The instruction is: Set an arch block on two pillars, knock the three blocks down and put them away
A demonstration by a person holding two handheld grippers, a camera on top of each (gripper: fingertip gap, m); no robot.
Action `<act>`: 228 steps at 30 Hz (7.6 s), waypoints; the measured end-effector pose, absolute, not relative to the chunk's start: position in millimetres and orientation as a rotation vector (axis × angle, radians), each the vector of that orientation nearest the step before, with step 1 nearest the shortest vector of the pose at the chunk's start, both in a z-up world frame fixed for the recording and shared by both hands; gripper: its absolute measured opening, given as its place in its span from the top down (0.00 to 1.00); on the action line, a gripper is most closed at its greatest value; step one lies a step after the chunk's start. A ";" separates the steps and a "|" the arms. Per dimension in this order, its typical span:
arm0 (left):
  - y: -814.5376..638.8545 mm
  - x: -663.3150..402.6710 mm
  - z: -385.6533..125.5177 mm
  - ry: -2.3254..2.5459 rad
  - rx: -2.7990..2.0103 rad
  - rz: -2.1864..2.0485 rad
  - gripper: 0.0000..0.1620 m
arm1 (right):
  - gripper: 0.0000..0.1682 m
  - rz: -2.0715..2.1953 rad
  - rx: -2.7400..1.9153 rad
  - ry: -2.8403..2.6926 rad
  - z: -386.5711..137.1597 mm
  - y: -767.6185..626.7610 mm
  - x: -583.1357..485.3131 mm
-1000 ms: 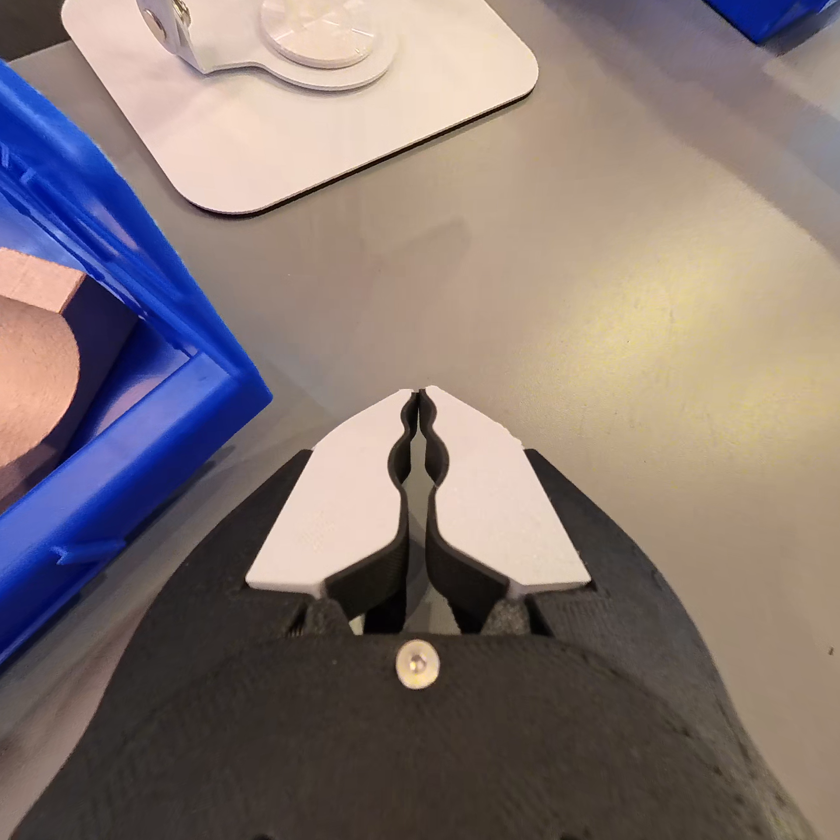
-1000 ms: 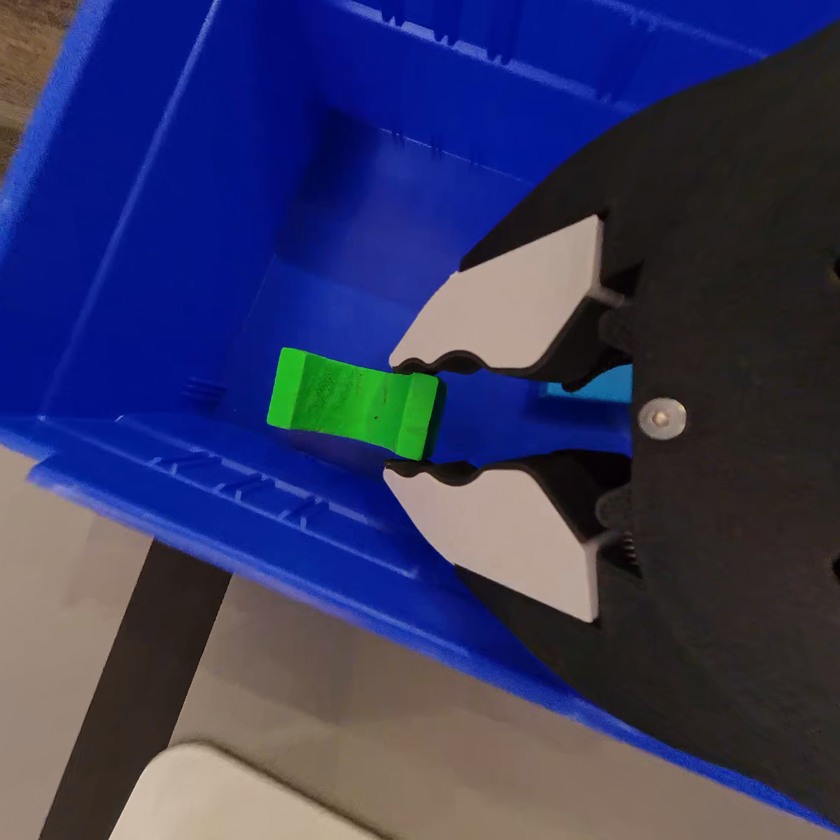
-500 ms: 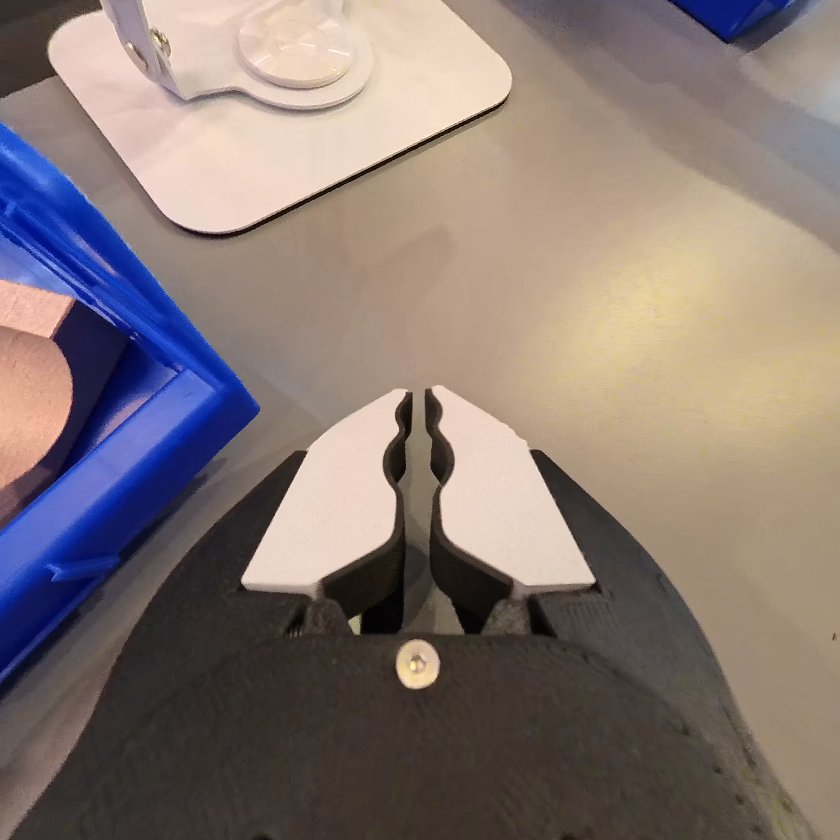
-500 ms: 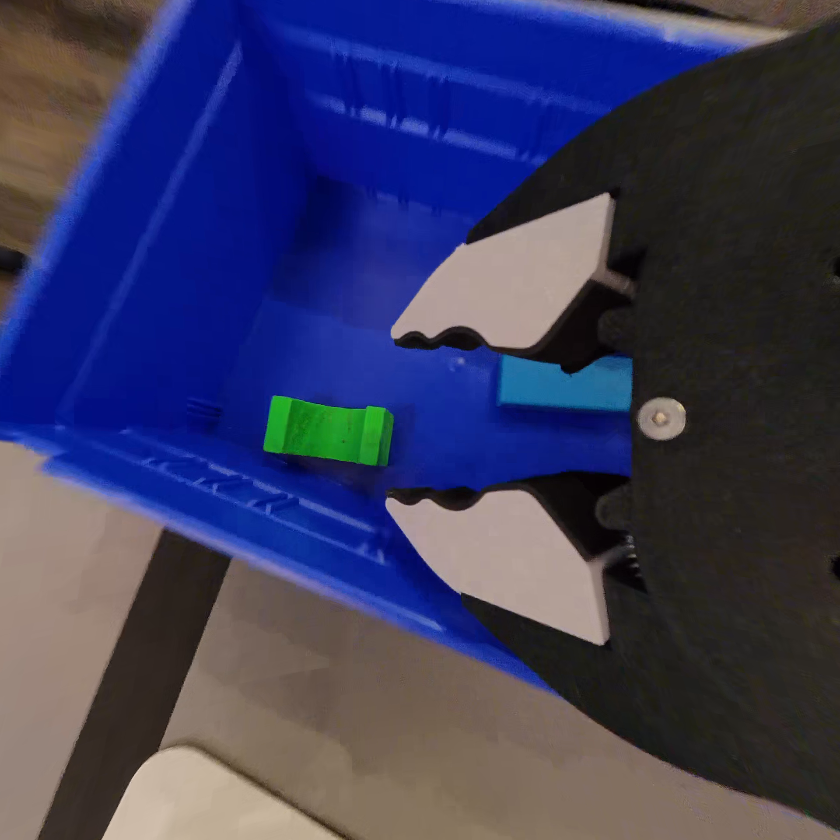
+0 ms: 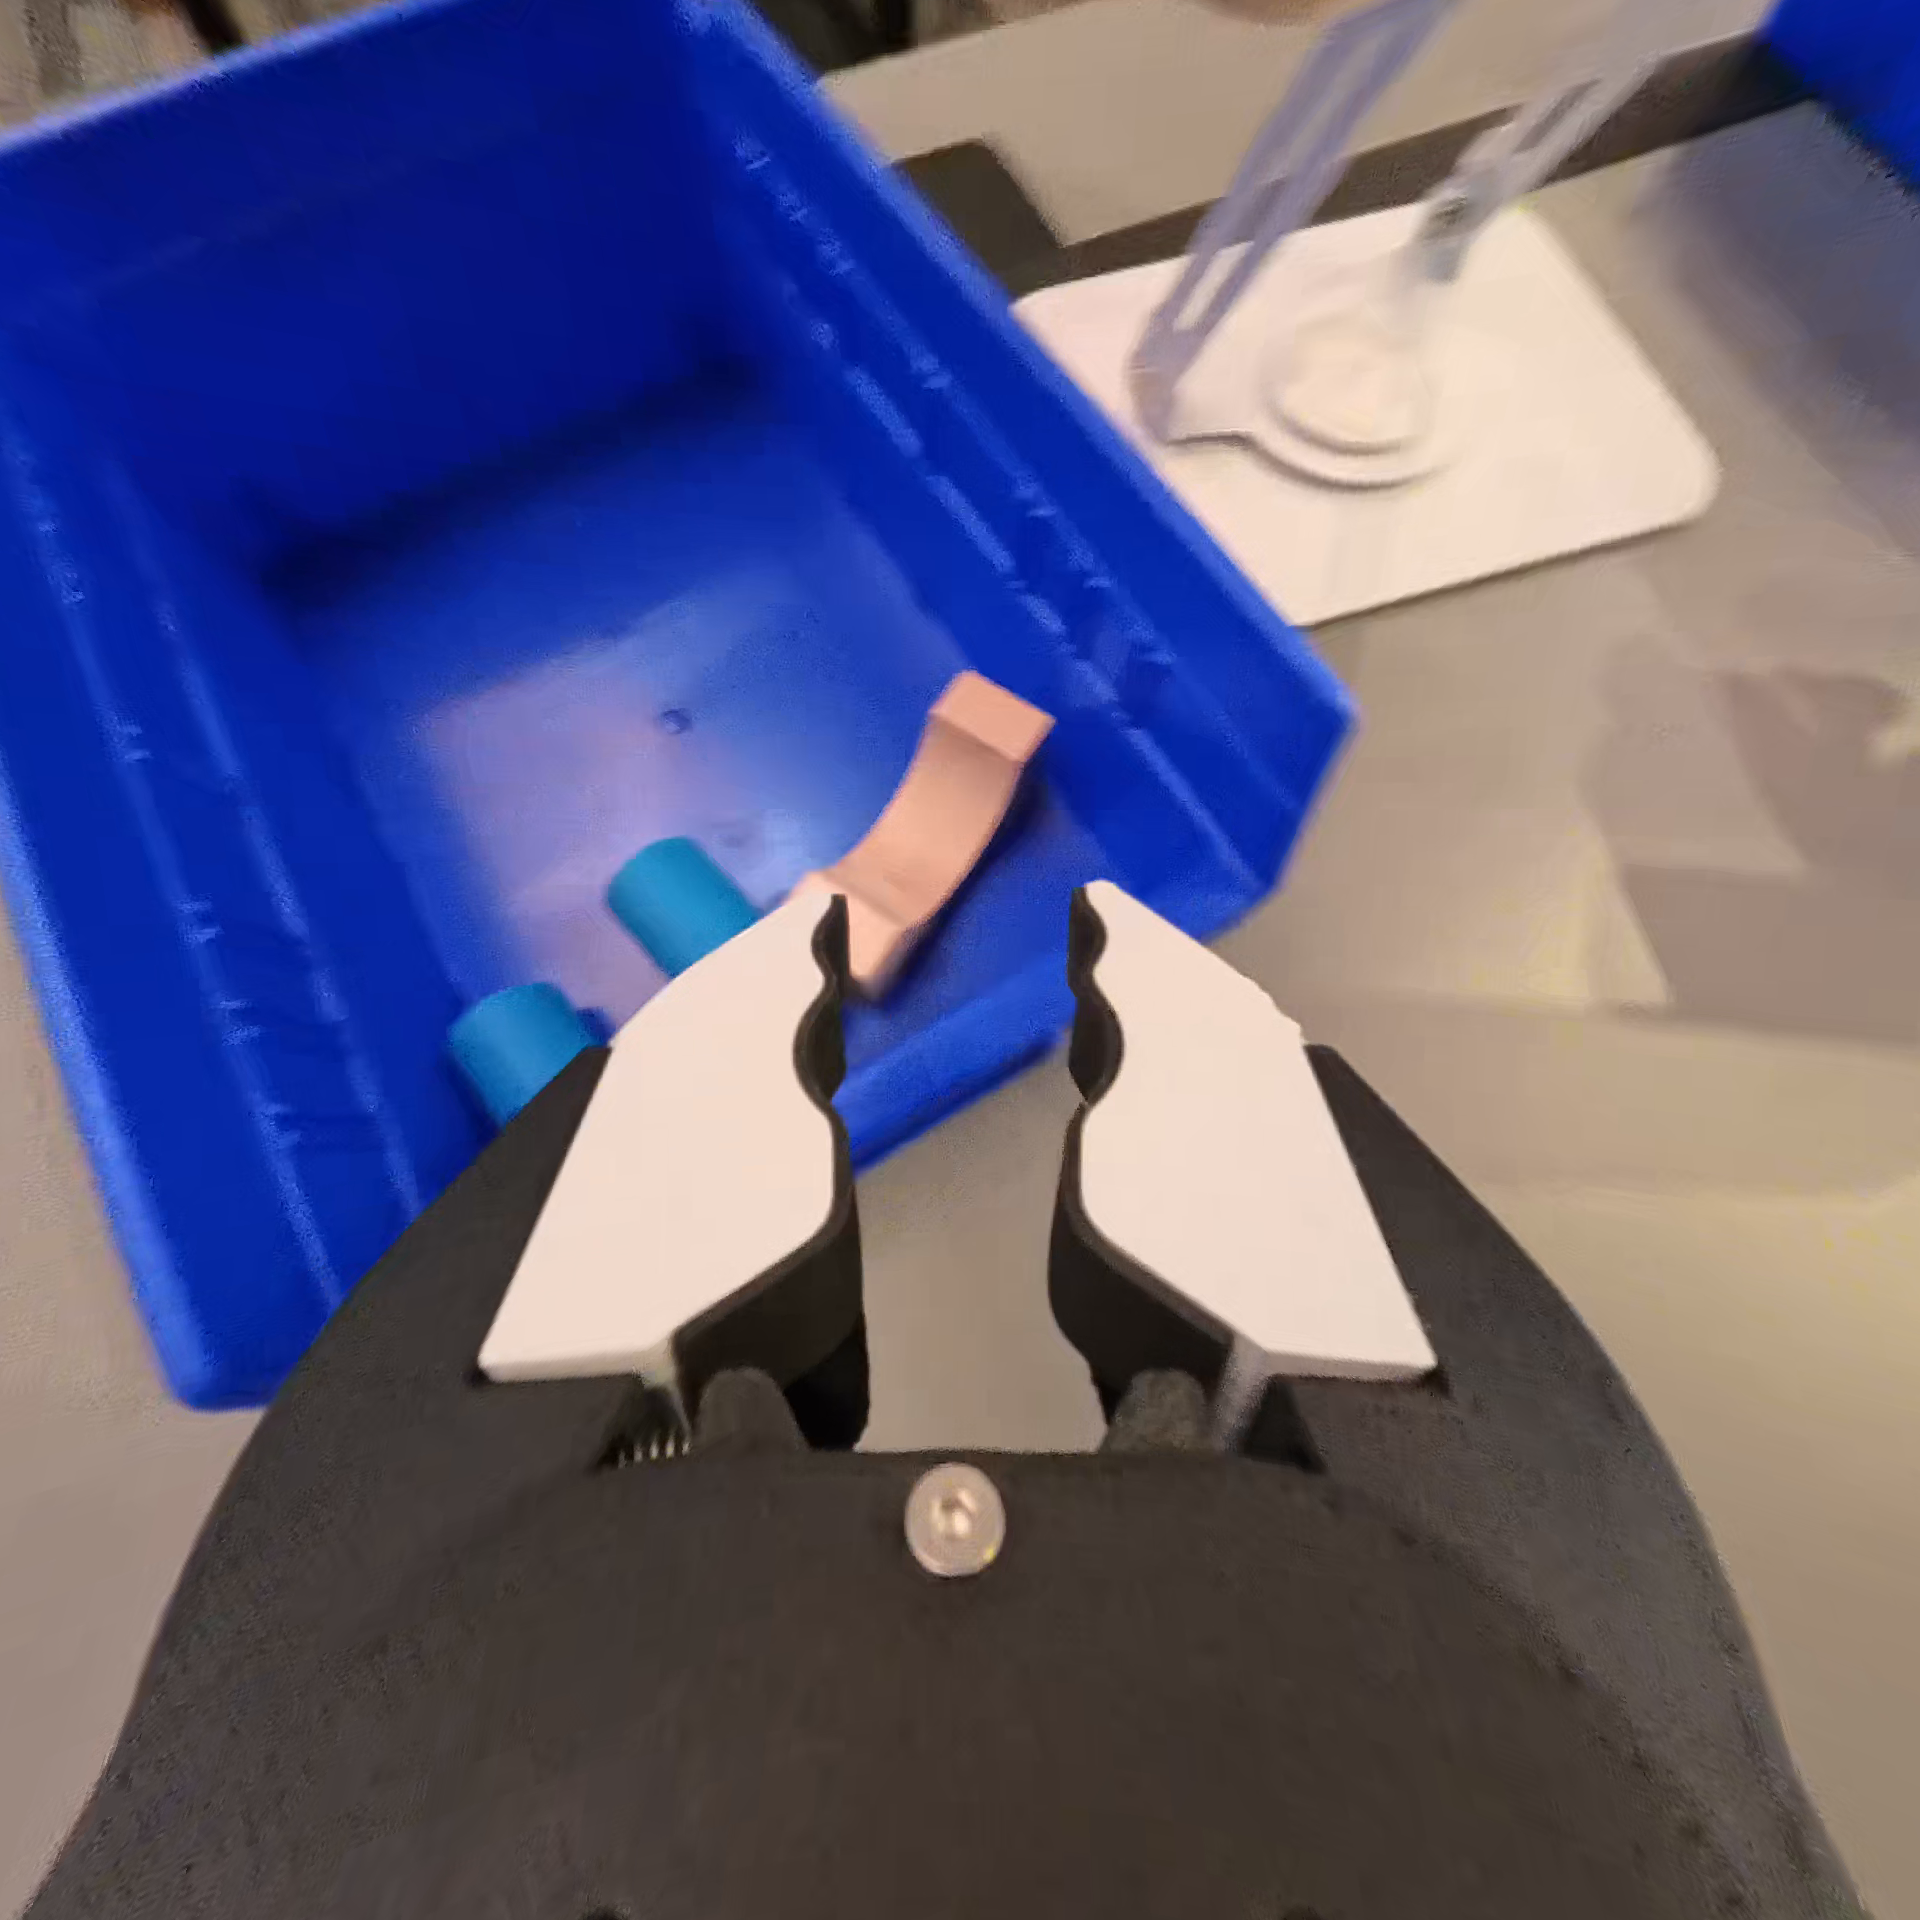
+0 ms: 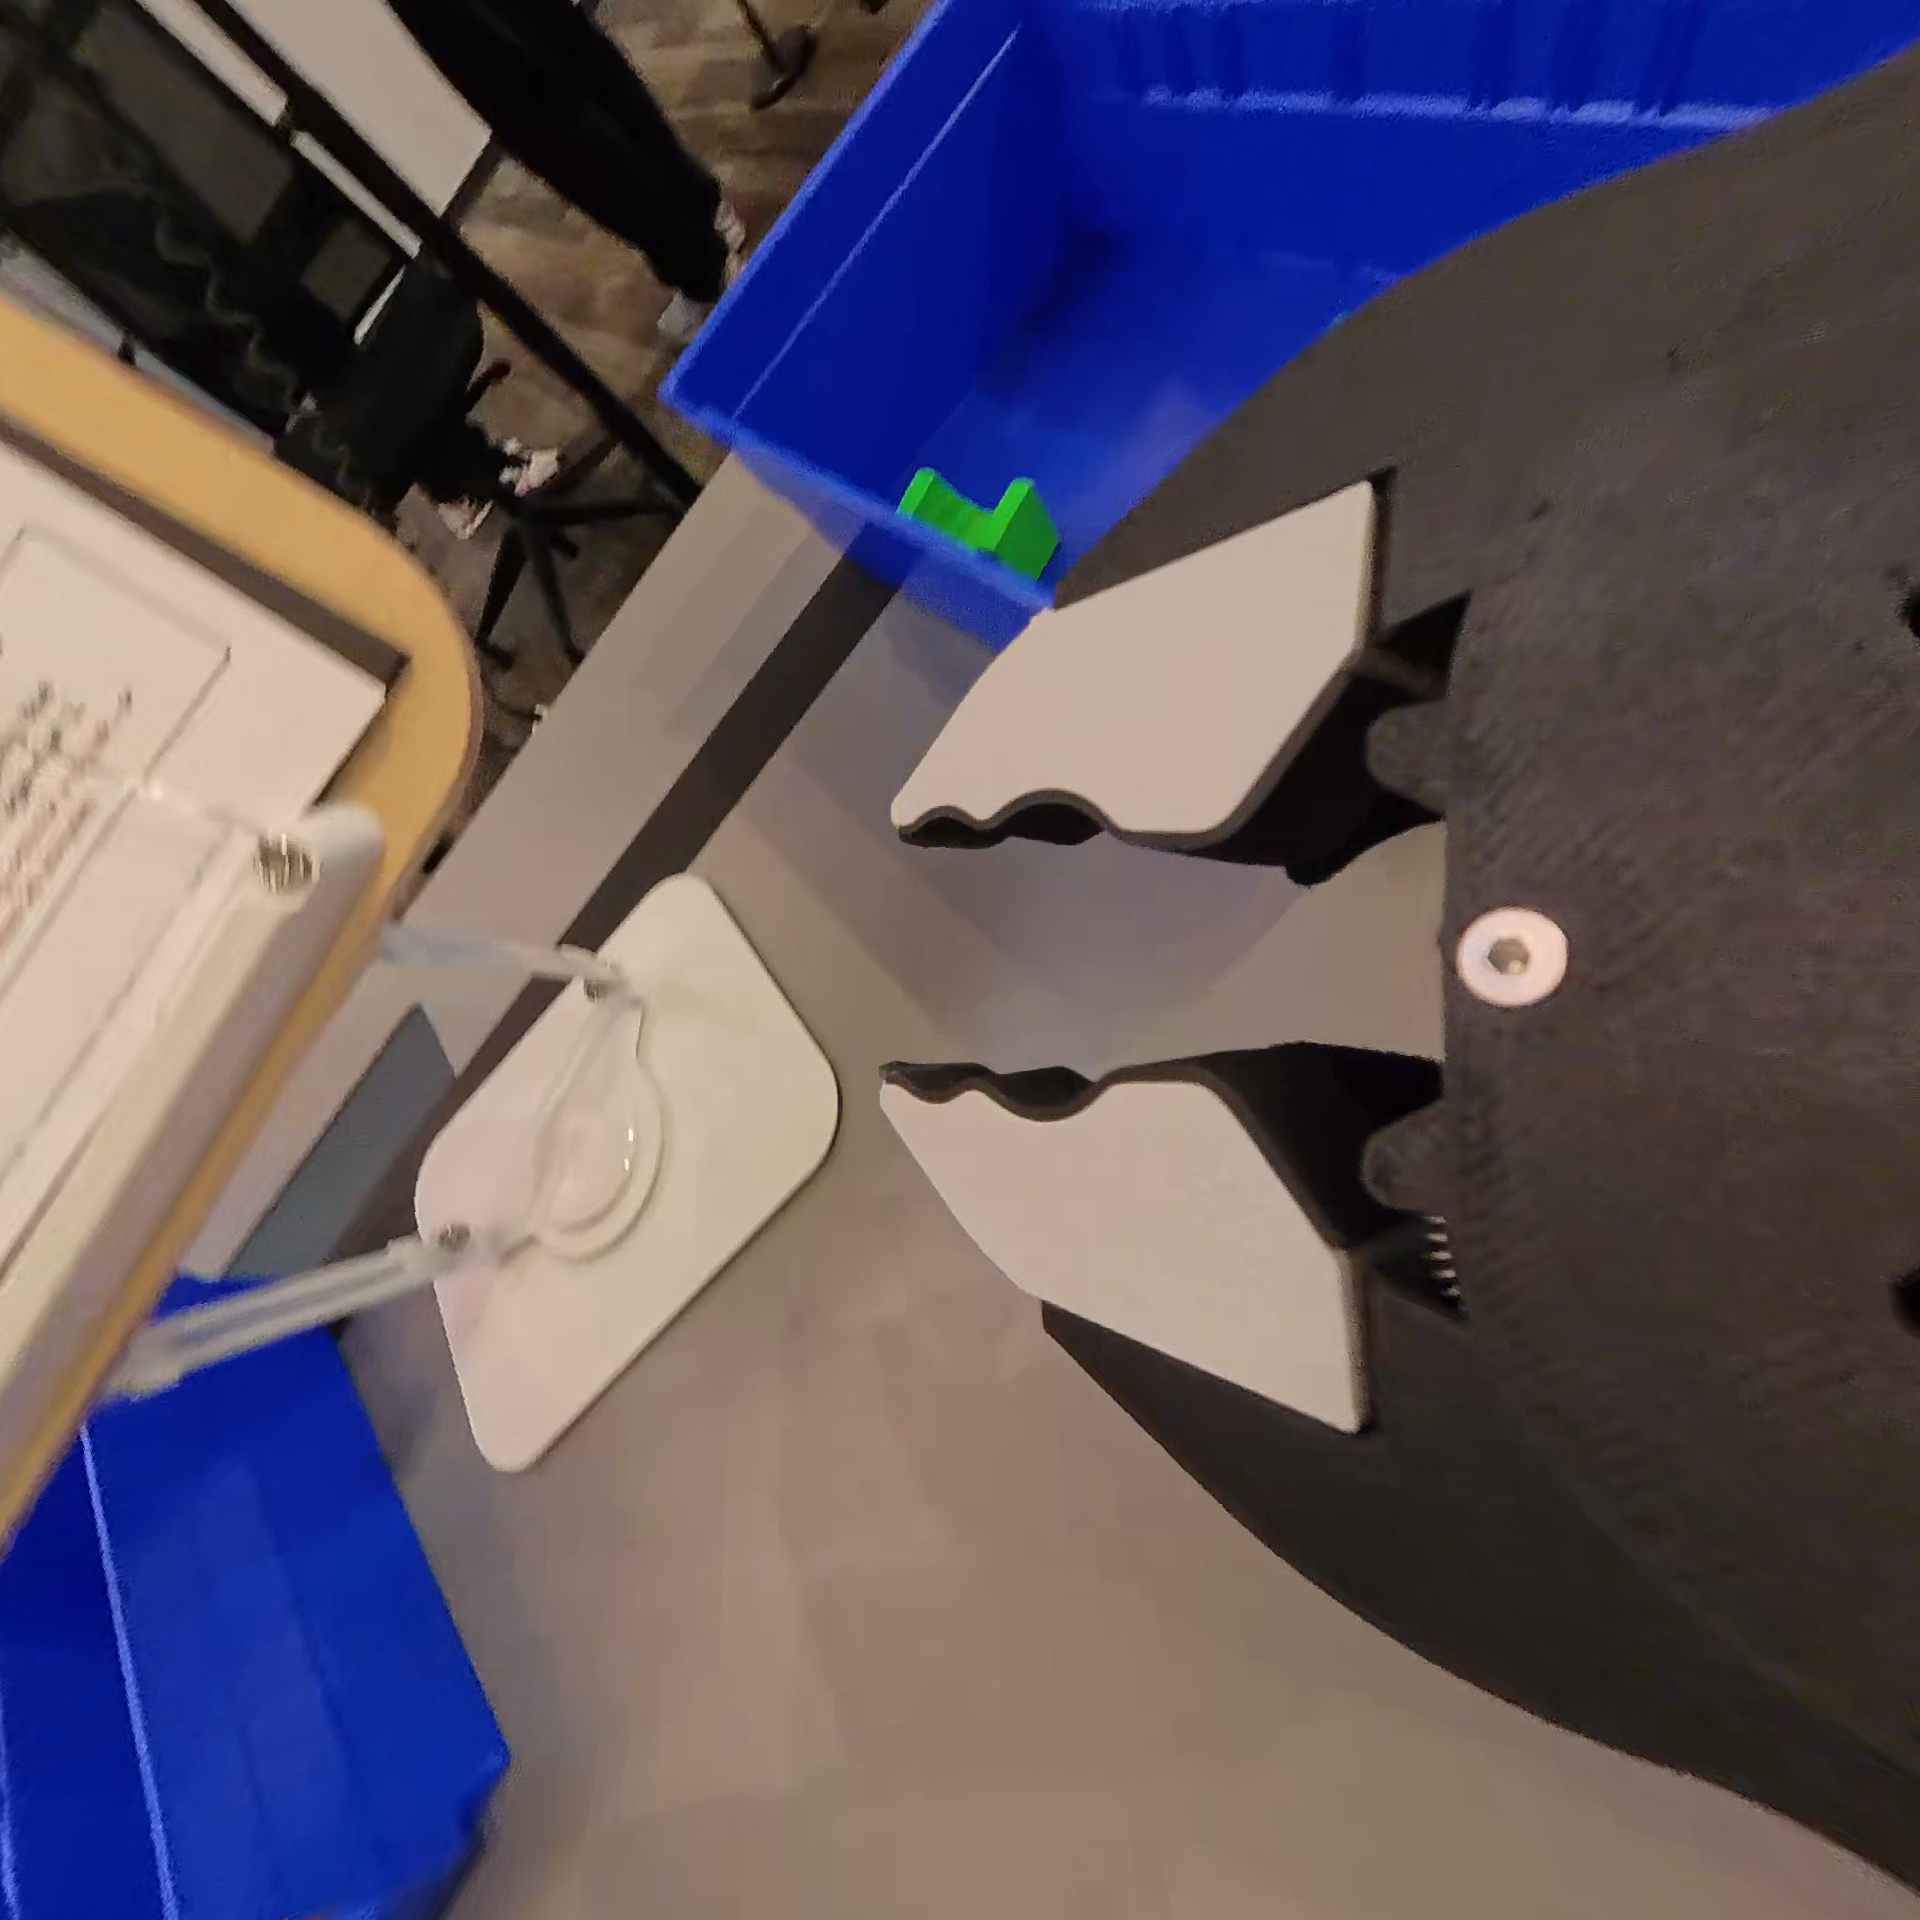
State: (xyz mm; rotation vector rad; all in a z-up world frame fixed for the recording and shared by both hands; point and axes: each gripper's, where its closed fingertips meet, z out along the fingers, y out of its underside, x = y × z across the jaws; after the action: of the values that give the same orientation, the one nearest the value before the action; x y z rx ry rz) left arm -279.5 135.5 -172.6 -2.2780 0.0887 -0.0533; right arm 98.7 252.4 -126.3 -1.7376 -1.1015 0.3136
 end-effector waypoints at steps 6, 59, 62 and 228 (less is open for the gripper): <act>152.1 -313.8 -224.2 -0.175 -2.702 -0.243 0.62 | 0.76 0.312 -1.728 -1.217 -148.3 240.6 77.8; 128.6 -24.4 -148.0 0.749 -1.669 0.095 0.65 | 0.79 0.964 -1.635 -1.384 -132.2 156.4 -4.5; 134.0 -39.1 -163.4 0.693 -1.759 0.041 0.66 | 0.79 0.736 -1.769 -1.436 -168.0 193.5 23.4; 198.1 -288.1 -193.4 0.318 -2.474 -0.056 0.82 | 0.75 0.706 -1.621 -1.276 -146.2 216.5 146.4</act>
State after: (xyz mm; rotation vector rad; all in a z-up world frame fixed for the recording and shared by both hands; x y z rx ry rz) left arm -288.1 198.1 -193.4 -2.4740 0.3175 -0.0556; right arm 146.4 216.5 -146.2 -1.6206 -1.2758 0.7062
